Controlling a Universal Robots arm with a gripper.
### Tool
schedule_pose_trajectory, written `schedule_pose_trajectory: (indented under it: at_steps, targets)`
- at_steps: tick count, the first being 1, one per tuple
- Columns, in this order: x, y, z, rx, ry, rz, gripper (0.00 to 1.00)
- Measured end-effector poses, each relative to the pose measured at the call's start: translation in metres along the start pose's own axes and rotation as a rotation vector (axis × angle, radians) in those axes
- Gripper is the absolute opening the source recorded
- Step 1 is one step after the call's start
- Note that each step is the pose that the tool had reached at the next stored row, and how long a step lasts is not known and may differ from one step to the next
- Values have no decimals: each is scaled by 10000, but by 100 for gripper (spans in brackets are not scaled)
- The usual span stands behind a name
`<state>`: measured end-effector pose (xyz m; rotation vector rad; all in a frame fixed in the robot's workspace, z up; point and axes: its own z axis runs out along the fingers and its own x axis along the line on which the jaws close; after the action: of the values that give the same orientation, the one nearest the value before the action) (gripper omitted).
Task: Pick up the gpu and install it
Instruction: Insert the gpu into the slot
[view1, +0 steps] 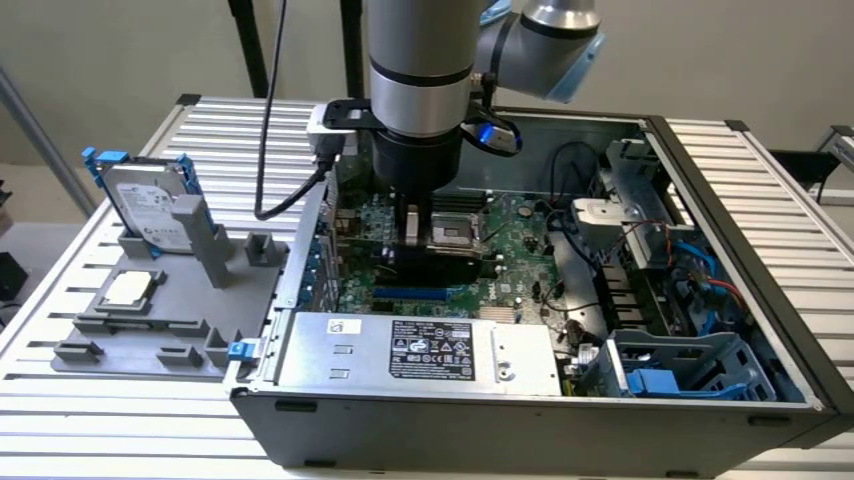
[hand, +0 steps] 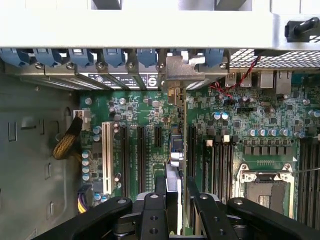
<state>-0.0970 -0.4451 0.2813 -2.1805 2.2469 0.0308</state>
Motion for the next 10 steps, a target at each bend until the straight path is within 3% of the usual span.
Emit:
schedule_pose_trajectory:
  at_steps: [10]
  targets:
    - [1,0,31,-3,-4,0,26]
